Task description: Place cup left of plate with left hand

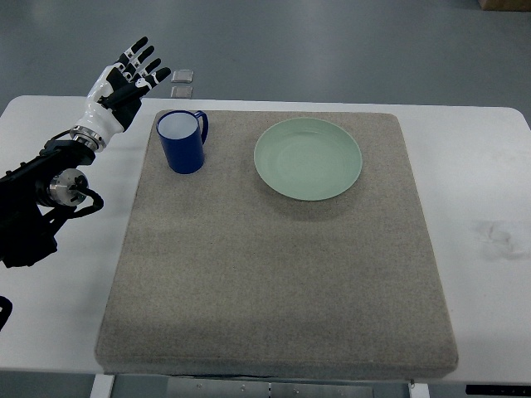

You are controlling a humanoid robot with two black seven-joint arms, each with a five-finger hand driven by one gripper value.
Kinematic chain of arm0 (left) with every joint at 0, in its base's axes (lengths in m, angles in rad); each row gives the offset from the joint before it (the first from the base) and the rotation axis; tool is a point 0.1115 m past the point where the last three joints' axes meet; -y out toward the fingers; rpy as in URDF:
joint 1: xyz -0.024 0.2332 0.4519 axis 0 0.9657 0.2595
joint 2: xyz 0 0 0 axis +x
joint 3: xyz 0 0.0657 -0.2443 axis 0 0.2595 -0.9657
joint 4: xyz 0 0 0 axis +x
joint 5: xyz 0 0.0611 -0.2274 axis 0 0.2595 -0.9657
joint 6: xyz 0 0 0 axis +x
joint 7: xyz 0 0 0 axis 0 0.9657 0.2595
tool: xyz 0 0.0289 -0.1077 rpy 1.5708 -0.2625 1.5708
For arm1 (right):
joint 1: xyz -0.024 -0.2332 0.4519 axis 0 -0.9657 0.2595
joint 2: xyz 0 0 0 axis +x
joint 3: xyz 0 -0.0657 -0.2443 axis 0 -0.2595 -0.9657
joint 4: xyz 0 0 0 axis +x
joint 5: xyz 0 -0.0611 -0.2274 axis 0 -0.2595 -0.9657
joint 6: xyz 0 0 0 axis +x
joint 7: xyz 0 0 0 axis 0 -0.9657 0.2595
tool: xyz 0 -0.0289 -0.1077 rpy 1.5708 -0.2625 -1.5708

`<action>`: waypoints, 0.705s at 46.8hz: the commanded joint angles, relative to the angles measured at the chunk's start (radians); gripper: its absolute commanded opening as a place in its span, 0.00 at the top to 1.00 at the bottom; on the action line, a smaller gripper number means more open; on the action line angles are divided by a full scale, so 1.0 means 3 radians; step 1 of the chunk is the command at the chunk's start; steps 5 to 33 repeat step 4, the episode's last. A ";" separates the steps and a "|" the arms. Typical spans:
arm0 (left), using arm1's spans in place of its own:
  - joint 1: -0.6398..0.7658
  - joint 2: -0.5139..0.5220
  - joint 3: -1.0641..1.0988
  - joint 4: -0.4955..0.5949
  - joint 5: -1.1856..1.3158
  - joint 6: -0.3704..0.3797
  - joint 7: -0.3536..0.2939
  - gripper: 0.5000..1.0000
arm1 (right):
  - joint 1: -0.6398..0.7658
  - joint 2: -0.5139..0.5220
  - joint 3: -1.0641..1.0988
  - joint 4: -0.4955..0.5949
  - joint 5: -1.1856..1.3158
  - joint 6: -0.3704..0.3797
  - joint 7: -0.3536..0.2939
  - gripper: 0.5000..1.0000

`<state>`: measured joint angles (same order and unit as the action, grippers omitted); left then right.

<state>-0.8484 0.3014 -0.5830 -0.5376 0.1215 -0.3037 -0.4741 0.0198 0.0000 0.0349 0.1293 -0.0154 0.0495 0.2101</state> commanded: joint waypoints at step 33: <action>0.0000 -0.0079 0.0006 0.0008 0.0009 0.0005 0.0000 0.01 | 0.0021 0.0000 0.0001 0.0029 -0.0010 0.0009 -0.0005 0.14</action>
